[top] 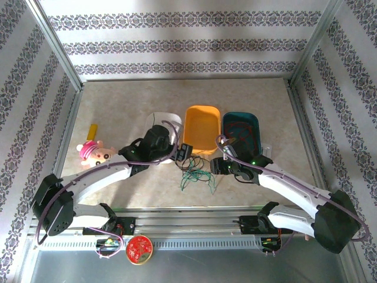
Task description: Untangle the cables
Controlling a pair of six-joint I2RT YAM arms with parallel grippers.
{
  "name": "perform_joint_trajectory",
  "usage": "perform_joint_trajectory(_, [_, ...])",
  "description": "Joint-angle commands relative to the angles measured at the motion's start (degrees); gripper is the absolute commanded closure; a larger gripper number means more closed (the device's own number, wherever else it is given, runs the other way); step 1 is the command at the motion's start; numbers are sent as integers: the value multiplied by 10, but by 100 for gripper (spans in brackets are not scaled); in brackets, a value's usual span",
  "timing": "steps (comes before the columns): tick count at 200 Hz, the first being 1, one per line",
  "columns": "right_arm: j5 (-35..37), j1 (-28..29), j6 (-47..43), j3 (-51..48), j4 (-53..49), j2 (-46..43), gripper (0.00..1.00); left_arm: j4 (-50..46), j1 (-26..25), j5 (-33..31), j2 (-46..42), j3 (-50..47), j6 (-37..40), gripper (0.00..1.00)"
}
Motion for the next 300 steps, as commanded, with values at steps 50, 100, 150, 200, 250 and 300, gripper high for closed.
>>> perform_joint_trajectory(50, [-113,30,-70,88,30,75,45,28,-22,-87,-10,-54,-12,13])
perform_joint_trajectory(100, [-87,28,-68,147,14,180,51,-4,-23,-95,-20,-53,-5,14])
perform_joint_trajectory(150, [-80,24,-65,147,14,200,93,-13,-30,-35,-26,-51,15,14])
perform_joint_trajectory(200, [-94,-4,-43,90,28,67,100,8,-52,29,30,-26,27,16])
perform_joint_trajectory(250, [-122,-40,-27,87,27,-51,100,73,-54,49,109,-12,16,20])
perform_joint_trajectory(300, [-109,-85,23,106,66,-136,100,99,-55,60,146,-18,-3,22])
